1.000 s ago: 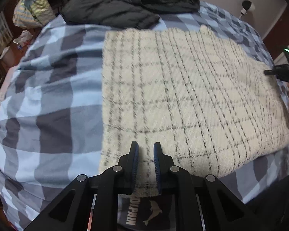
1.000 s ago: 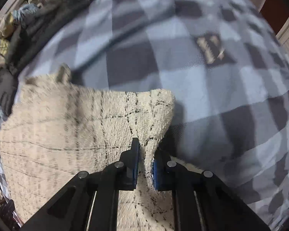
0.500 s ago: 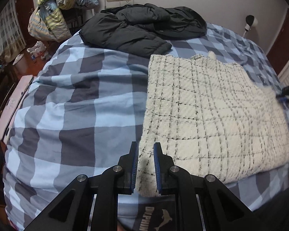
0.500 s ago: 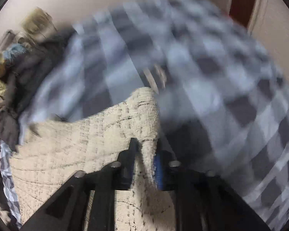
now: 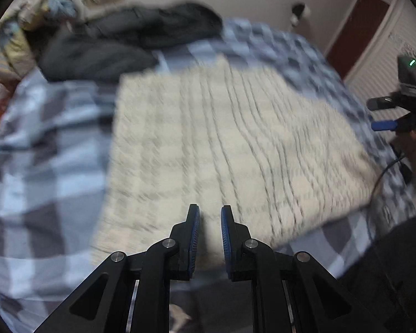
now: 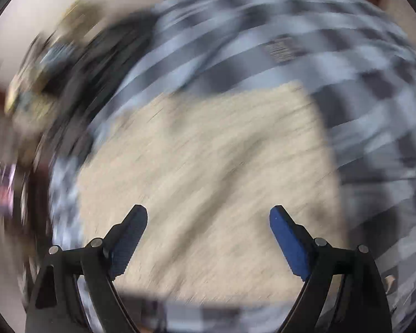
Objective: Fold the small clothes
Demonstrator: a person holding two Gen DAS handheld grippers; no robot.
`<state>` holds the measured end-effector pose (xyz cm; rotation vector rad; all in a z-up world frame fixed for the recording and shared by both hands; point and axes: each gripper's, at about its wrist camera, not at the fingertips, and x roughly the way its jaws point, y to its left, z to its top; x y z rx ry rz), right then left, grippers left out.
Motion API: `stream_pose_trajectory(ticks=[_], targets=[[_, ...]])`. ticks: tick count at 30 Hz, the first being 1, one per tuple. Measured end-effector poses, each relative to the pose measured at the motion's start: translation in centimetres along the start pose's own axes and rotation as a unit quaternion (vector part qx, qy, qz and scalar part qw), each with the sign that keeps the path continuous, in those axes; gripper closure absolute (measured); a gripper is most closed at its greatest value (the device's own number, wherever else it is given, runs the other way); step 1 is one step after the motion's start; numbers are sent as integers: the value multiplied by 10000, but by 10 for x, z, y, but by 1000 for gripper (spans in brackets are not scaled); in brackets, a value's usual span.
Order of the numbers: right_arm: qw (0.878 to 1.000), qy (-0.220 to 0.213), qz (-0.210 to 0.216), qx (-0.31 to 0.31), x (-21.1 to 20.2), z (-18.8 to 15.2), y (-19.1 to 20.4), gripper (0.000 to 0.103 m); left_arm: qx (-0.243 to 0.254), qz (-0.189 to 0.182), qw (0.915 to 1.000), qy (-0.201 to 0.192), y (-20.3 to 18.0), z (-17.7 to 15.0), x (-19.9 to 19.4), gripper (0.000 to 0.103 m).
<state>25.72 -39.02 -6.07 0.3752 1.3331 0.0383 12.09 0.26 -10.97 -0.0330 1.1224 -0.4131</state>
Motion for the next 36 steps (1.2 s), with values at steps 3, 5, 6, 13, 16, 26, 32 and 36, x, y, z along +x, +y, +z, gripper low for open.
stream_pose_trajectory(ticks=[3, 5, 6, 13, 16, 26, 32, 36], targets=[[9906, 892, 2, -1038, 40, -45, 50, 15, 29, 199, 9994, 282, 3, -4, 22, 89], [9826, 1178, -223, -1420, 71, -64, 62, 15, -163, 388, 9986, 315, 15, -4, 26, 89], [9788, 1317, -439, -1505, 87, -68, 61, 15, -267, 520, 9977, 348, 20, -5, 27, 89], [9446, 2027, -2096, -1510, 132, -88, 7, 15, -984, 1773, 9752, 887, 70, -21, 38, 89], [9377, 1886, -2632, -1263, 111, -82, -31, 15, -1126, 1761, 9741, 866, 72, -20, 36, 89], [9515, 73, -3068, -234, -4, -77, -80, 11, -800, 3003, 9492, -499, 61, 7, -28, 89], [9686, -1632, -1613, -960, -1, -90, 13, 9, 85, 1771, 9834, -393, -2, 11, 2, 89], [9883, -719, -1274, -429, 61, -79, 6, 9, 579, 1634, 9839, 435, -18, 1, 53, 89]])
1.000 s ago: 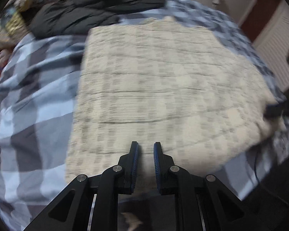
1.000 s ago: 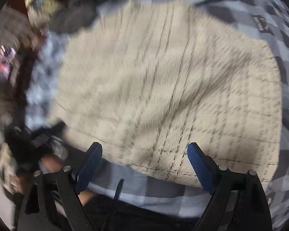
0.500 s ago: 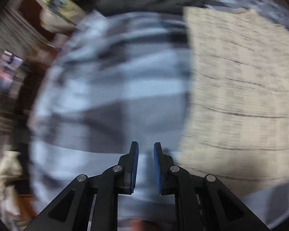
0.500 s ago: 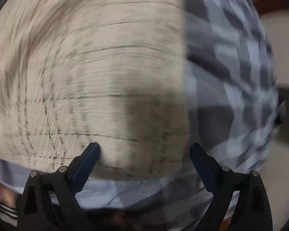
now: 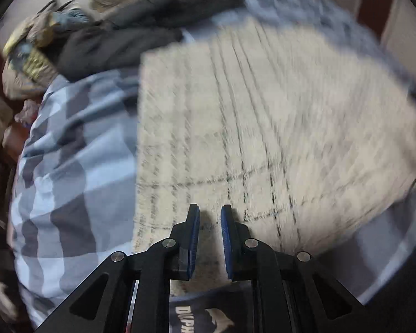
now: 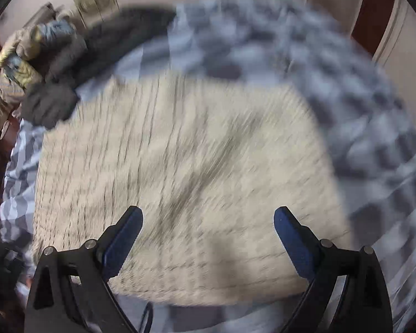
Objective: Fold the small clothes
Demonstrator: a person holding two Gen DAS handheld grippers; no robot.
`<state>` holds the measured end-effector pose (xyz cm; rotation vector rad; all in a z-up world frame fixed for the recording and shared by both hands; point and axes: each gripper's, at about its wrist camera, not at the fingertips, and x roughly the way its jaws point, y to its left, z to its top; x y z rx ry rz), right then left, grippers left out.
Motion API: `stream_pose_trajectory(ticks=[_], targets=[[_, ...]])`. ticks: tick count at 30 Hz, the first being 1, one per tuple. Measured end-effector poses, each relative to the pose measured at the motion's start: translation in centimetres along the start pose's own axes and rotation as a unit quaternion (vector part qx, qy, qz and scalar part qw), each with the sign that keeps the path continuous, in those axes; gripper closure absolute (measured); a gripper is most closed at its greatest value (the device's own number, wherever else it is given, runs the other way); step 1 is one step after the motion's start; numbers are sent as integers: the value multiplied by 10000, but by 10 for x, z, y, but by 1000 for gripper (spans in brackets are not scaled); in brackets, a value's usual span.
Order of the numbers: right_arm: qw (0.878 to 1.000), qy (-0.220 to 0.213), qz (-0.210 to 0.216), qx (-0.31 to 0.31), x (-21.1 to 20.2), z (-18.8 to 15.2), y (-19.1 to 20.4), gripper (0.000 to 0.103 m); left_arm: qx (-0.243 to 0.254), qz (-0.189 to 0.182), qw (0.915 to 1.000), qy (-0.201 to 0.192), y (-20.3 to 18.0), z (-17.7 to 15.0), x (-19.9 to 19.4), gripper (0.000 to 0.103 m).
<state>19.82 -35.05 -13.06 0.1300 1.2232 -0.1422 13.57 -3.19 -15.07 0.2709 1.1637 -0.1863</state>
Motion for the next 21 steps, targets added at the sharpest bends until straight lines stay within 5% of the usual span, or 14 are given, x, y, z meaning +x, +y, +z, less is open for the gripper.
stream_pose_trajectory(ticks=[3, 6, 7, 10, 11, 15, 19, 21], targets=[[9998, -45, 61, -179, 1, 1, 7, 9, 293, 211, 9993, -91, -9, 2, 11, 88], [9992, -378, 54, -127, -16, -3, 11, 9, 192, -149, 9990, -365, 2, -1, 15, 87], [9990, -421, 98, -98, -17, -5, 13, 9, 169, -210, 9986, -447, 7, -1, 17, 79], [9989, -423, 198, -8, -16, -6, 9, 9, -100, 348, 9983, -461, 26, 1, 18, 0], [9990, -378, 237, 25, -13, -6, 8, 9, -327, 366, 9979, -430, 40, 2, 18, 0], [9984, -270, 441, 208, -21, -6, -2, 9, -1021, -696, 9919, -286, 67, 6, 20, 0], [9957, -418, 726, 405, -40, -11, -12, 9, -514, -369, 9926, -1032, 49, 15, -19, 0], [9941, -554, 866, 351, -57, -12, -20, 9, -312, -521, 9887, -1368, 36, 18, -39, 0]])
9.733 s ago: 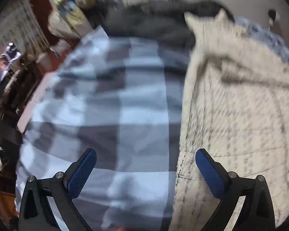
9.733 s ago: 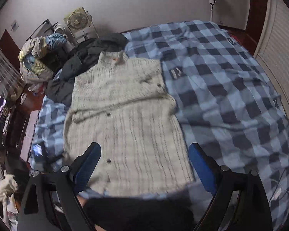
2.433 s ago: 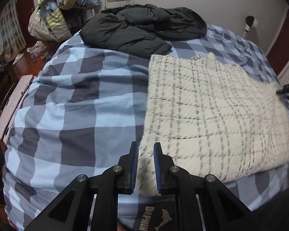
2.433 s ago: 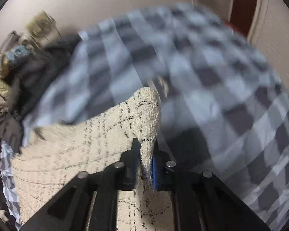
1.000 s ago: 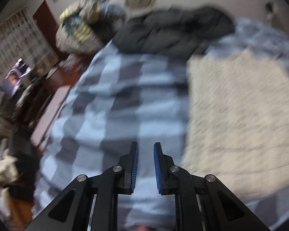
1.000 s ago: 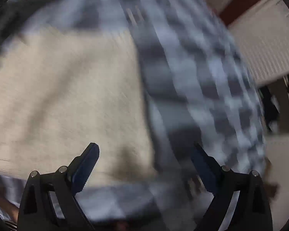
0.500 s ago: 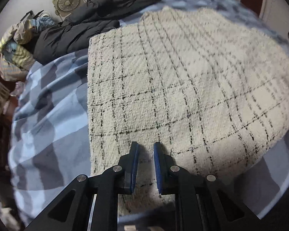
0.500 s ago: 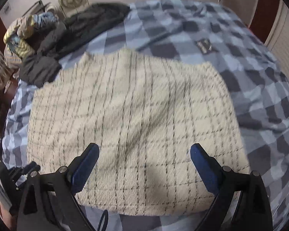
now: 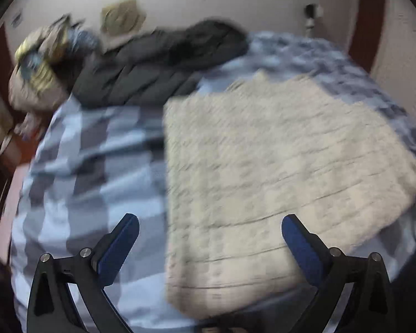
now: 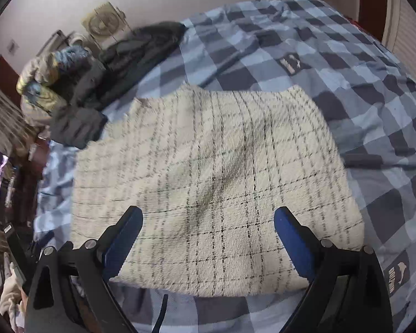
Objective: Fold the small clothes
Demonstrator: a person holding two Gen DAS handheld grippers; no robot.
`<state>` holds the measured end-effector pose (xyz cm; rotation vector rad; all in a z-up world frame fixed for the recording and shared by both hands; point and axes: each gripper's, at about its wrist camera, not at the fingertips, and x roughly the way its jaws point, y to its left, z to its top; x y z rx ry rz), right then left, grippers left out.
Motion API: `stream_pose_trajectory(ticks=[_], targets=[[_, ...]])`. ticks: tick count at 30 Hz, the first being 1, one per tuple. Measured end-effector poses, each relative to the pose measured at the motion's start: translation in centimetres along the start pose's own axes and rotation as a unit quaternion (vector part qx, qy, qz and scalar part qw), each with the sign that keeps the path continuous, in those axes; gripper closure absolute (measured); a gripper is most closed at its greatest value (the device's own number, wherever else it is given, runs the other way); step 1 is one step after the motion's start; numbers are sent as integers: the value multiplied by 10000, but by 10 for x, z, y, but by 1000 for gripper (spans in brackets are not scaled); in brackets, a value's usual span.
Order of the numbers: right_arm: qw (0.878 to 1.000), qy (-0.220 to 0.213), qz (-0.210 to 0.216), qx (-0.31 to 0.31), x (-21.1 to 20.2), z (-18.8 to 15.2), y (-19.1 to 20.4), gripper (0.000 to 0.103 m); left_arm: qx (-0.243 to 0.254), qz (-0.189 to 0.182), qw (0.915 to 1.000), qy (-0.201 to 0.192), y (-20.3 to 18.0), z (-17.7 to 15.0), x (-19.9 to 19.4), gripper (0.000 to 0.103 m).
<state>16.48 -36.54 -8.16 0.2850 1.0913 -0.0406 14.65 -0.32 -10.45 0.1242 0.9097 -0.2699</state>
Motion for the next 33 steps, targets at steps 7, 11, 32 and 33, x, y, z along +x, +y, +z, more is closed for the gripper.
stream_pose_trajectory(ticks=[7, 11, 32, 33], targets=[[9953, -281, -639, -669, -16, -3, 0, 9, -1313, -1364, 9599, 2067, -12, -28, 89, 0], [9909, 635, -844, -836, 45, -2, 9, 9, -699, -816, 9789, 1739, -30, -22, 81, 0], [9743, 1758, -1375, -305, 158, 37, 7, 9, -1877, -857, 9598, 1903, 44, -21, 65, 0], [9644, 1532, -2148, -166, 147, 44, -10, 8, -1909, -908, 9580, 1935, 49, -27, 63, 0]])
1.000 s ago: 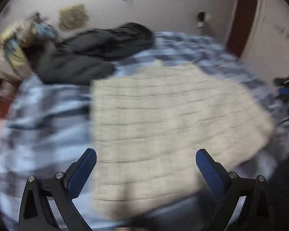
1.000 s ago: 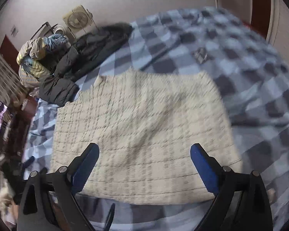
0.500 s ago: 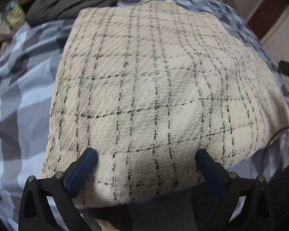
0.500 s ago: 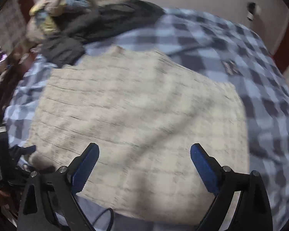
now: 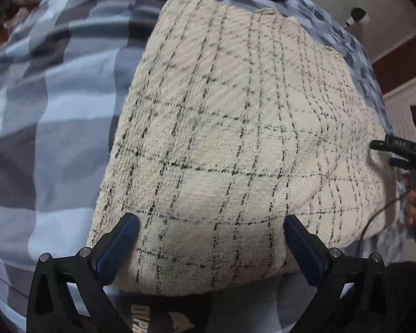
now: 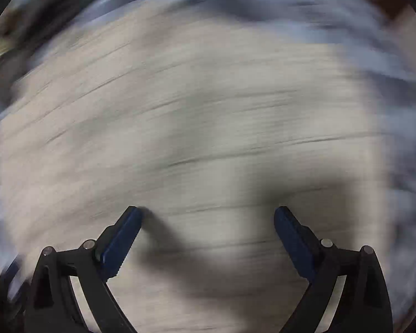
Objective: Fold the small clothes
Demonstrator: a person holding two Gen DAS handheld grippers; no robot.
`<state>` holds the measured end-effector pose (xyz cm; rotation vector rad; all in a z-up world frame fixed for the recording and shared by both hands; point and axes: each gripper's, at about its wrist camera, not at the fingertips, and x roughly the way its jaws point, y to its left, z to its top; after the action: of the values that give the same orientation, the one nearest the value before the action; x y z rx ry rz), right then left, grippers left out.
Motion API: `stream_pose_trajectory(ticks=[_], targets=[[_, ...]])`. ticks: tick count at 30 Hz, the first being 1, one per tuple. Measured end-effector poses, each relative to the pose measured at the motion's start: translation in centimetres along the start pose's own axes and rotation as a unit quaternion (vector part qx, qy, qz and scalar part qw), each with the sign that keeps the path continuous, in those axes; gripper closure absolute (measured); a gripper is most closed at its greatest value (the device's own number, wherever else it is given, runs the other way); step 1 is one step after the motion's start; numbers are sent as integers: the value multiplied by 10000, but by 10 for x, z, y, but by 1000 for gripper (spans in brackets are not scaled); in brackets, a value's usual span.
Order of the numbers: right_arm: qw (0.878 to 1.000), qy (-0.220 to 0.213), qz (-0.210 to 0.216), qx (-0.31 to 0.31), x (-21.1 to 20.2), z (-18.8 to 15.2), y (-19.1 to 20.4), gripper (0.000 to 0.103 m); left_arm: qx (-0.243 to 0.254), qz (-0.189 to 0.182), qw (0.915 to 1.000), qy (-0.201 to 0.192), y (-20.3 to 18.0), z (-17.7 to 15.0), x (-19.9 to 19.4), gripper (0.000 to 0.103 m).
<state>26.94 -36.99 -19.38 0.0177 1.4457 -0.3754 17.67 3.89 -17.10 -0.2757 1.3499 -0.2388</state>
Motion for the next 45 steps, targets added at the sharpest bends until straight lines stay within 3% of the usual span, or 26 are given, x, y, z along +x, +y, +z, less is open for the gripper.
stream_pose_trajectory(ticks=[1, 3, 5, 6, 8, 10, 12, 15, 18, 22, 29, 32, 34, 35, 38, 45], targets=[[9987, -86, -446, 212, -4, 3, -15, 8, -13, -10, 10000, 2, 4, 1, -3, 0], [9966, -231, -437, 652, -13, 7, -39, 8, -29, 128, 9999, -101, 9, -2, -6, 0], [9935, -387, 127, 1062, -25, 8, -52, 8, -33, 648, 9968, -462, 14, -6, -21, 0], [9904, -492, 533, 1175, -32, 6, -52, 8, -34, 1253, 9894, -737, 17, -6, -30, 0], [9864, -584, 1096, 1077, -41, 7, -38, 8, 45, 1747, 9768, -1242, 17, -11, -47, 0], [9862, -530, 1428, 648, -46, 6, -14, 8, 68, 1665, 9722, -1645, 15, -13, -62, 0], [9873, -525, 1481, 232, -54, 2, 6, 8, 167, 1579, 9687, -1908, 7, -14, -69, 0], [9843, -686, 1627, -57, -72, -7, 19, 8, 490, 1773, 9617, -2033, -22, -4, -59, 0], [9765, -1039, 1887, -96, -97, -23, 12, 8, 811, 2016, 9559, -1977, -52, -2, -55, 0], [9688, -1563, 1917, -129, -121, -46, -4, 8, 1008, 2191, 9514, -1915, -92, -7, -71, 0], [9548, -1438, 2597, 173, -108, -68, -39, 8, 1533, 2610, 9349, -1854, -194, -1, -121, 0], [9537, -1589, 2541, 261, -108, -82, -46, 8, 1714, 2595, 9266, -2115, -230, -4, -145, 0], [9612, -1666, 2192, 144, -104, -87, -47, 8, 1812, 2543, 9213, -2317, -245, -12, -153, 0], [9676, -1557, 1987, 53, -101, -86, -48, 8, 1869, 2471, 9210, -2362, -252, -16, -157, 0], [9661, -1439, 2139, 137, -99, -83, -61, 8, 1820, 2351, 9224, -2464, -251, -21, -162, 0], [9342, -699, 3142, 1536, -68, -82, -105, 8, 1046, 2003, 9447, -2377, -189, -10, -156, 0]])
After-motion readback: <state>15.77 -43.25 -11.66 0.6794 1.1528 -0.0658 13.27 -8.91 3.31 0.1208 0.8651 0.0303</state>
